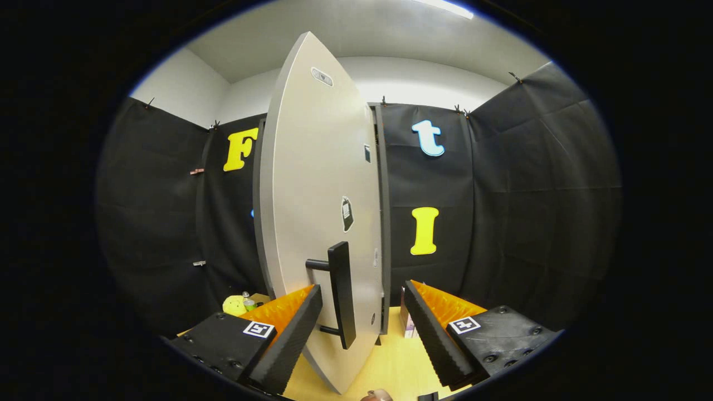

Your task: Open the shoe cabinet door, grab the shoes and put them into the shoe cabinet, then close the shoe cabinet door.

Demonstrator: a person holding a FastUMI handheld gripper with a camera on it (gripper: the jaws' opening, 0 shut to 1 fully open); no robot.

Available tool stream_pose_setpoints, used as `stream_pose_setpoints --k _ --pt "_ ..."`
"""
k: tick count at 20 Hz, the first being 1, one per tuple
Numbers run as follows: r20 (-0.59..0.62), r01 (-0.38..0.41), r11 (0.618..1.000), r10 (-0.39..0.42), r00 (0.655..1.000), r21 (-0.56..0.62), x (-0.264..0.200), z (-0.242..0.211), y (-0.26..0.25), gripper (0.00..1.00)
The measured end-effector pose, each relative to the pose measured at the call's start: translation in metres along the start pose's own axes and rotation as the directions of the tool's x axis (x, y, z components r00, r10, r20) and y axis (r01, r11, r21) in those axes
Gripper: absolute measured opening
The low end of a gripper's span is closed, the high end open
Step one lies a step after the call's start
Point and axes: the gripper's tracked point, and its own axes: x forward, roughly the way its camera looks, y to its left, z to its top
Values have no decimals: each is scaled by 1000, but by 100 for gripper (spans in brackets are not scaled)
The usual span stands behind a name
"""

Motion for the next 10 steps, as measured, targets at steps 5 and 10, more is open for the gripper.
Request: stream_pose_setpoints --k 5,10 --pt "5 2 999 -3 1000 35 23 -5 53 98" --pt "7 -32 999 32 999 34 46 -16 107 98"
